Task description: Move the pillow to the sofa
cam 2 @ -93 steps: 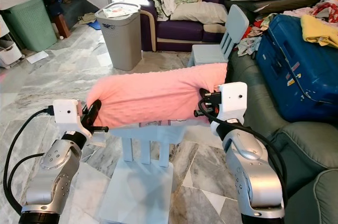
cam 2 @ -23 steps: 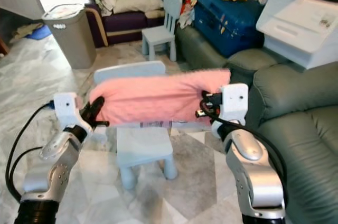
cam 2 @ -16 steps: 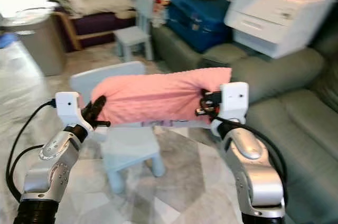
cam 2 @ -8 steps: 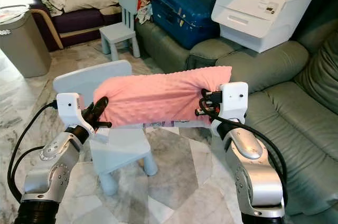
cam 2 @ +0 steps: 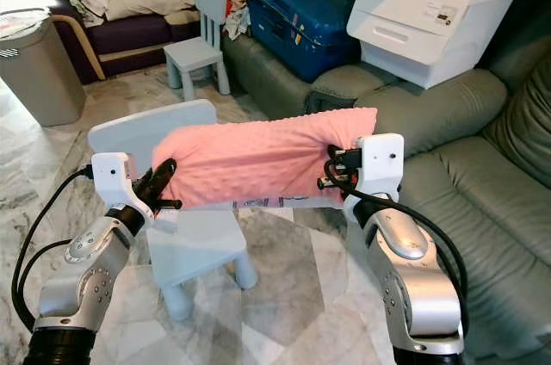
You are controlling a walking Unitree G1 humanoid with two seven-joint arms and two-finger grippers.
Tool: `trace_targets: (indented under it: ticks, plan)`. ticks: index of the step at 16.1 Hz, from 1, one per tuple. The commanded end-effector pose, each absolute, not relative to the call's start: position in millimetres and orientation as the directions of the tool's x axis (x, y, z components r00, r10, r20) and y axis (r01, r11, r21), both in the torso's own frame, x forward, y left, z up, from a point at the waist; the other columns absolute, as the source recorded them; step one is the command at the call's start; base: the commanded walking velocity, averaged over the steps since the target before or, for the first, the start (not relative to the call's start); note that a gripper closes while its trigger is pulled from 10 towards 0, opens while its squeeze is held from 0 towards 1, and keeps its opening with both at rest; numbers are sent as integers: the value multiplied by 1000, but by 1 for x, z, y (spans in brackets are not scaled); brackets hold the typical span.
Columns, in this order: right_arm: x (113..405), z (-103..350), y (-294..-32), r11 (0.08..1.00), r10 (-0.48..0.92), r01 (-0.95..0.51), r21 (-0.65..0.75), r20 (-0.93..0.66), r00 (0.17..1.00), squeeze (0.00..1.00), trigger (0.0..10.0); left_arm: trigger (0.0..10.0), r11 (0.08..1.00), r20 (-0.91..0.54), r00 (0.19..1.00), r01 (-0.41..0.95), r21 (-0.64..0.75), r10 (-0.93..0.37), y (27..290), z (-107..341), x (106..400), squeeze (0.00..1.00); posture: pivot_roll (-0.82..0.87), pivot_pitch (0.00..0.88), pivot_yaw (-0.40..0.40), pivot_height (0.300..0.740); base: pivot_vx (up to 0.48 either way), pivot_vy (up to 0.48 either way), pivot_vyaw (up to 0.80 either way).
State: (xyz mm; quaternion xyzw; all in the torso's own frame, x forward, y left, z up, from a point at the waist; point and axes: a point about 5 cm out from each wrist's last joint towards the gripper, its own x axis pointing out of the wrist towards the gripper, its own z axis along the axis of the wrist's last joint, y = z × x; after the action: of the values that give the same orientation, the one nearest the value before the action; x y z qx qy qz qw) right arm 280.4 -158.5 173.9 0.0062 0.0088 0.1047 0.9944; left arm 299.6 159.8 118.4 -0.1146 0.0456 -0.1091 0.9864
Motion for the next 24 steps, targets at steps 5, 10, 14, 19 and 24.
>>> trace_targets:
  ticks: [5,10,14,19,24]
  plan:
    - [280,181,-156,975,220,-220,12,14,975,0,10000,10000,942,-53,966,234,-242,-253,158,121,297,0,-97,0,31,740,98,0,-654]
    - [280,181,-155,975,222,-222,12,13,975,0,10000,10000,940,-52,966,235,-247,-255,157,121,297,0,-97,0,31,740,274,0,-800]
    - [280,180,-155,975,223,-223,14,11,975,0,10000,10000,939,-53,965,236,-251,-257,158,121,297,0,-97,0,31,740,287,0,-800]
    - [279,180,-154,974,226,-227,15,10,974,0,10000,10000,935,-56,962,243,-260,-266,157,120,295,0,-94,0,30,740,320,0,-800]
    - [279,180,-153,974,226,-227,17,9,974,0,10000,10000,933,-60,960,248,-259,-272,156,120,295,0,-95,0,31,740,332,0,-800]
